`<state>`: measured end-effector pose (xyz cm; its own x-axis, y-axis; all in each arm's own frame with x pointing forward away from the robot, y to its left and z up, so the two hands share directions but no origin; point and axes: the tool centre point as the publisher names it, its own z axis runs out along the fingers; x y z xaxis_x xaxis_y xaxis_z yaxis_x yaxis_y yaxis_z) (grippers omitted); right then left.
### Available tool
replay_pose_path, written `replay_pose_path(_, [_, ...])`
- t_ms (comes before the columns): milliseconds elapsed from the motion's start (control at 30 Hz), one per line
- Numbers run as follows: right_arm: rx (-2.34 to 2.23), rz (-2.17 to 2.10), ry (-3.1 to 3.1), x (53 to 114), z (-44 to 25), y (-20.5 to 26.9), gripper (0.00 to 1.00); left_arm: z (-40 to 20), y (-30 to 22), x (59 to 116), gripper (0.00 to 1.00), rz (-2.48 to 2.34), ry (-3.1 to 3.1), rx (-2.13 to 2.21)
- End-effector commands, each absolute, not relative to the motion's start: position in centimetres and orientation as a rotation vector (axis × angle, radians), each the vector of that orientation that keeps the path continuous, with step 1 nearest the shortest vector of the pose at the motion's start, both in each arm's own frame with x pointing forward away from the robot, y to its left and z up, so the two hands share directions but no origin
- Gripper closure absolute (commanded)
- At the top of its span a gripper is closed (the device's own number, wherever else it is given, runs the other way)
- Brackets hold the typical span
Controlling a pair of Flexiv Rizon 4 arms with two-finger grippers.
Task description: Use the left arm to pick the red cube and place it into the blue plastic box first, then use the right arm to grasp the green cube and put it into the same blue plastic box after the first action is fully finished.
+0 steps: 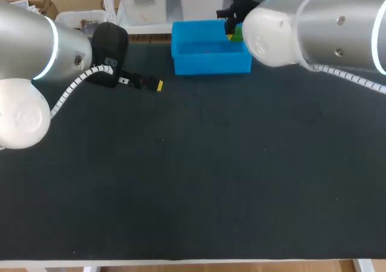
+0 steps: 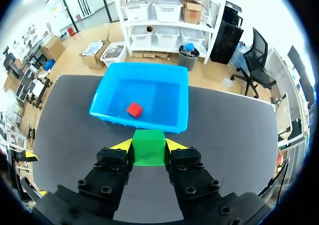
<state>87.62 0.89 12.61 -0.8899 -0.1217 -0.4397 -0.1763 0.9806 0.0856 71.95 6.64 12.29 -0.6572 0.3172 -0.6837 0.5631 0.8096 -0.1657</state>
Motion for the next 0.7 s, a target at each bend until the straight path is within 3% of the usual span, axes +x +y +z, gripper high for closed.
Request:
replay_pose_path(33, [-0.229, 0.161, 2.724, 90.7, 11.6, 1.7, 1.00, 12.2, 6.8, 72.0, 0.00, -0.495, 2.323, 0.651])
replay_pose_path(700, [-0.233, 0.141, 2.779, 96.7, 8.0, 0.8, 1.00, 12.2, 6.8, 72.0, 0.00, -0.495, 2.323, 0.651])
